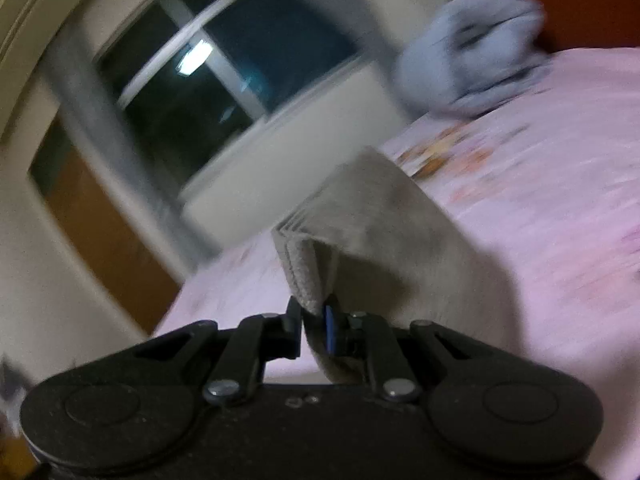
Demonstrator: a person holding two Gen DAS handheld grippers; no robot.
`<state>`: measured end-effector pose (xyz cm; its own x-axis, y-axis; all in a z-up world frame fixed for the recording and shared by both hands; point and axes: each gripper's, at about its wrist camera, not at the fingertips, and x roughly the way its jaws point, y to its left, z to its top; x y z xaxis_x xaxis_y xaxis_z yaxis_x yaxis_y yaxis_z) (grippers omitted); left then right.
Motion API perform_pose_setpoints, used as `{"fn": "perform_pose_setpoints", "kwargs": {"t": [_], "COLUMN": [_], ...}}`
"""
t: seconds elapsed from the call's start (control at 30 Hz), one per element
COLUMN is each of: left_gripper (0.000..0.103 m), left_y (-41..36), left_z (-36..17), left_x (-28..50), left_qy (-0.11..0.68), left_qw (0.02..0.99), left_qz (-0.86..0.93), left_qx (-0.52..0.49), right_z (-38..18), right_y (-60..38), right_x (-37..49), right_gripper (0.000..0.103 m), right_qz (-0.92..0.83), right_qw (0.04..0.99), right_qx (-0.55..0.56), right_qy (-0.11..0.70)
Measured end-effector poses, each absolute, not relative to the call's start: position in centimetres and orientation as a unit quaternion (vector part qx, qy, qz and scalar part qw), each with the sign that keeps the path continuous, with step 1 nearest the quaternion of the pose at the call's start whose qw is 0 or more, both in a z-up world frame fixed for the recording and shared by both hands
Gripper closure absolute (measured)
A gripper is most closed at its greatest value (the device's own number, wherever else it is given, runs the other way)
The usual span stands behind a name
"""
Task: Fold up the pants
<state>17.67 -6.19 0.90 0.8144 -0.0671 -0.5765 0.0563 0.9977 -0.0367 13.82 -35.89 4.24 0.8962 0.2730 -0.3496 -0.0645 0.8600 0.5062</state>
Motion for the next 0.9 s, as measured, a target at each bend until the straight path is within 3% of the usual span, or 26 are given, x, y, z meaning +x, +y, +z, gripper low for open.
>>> {"fn": "perform_pose_setpoints", "kwargs": {"t": [0.17,0.3,0.47,0.6,0.67,0.77,0.83,0.9], "left_gripper": [0.006,0.005,0.005,0.005,0.005,0.005,0.005,0.005], "left_y": [2.7,5.7,7.3,8.1,8.7,10.7,12.3,13.8], "left_z": [1.1,-0.4,-2.7,-3.2,-3.3,-3.5,-3.6,-4.0], "left_x": [17.4,16.8,16.5,16.2,15.9,15.4,15.1,15.4], "left_qy": [0.301,0.310,0.327,0.324,0.328,0.332,0.330,0.336], "left_qw": [0.952,0.948,0.940,0.938,0.935,0.929,0.925,0.919], "left_qz": [0.025,0.046,0.053,0.068,0.074,0.092,0.109,0.121], "left_qx": [-0.038,-0.061,-0.082,-0.101,-0.115,-0.136,-0.150,-0.166], "right_z": [-5.7,-6.2,-3.1,-2.4,-4.1,-5.0,-3.4,-2.3], "right_y": [-22.8,-21.2,-21.7,-22.6,-21.3,-19.0,-20.1,-20.6], "right_x": [17.6,16.0,12.2,13.3,14.7,14.8,14.8,16.3], "right_gripper": [0.099,0.095,0.079,0.085,0.094,0.084,0.091,0.086], "right_qz": [0.169,0.143,0.174,0.152,0.175,0.186,0.188,0.155], "right_qw": [0.905,0.929,0.946,0.946,0.929,0.923,0.933,0.946], "right_qx": [0.136,0.096,0.036,0.059,0.071,0.028,0.053,0.050], "right_qy": [0.365,0.328,0.272,0.279,0.319,0.337,0.301,0.279]}}
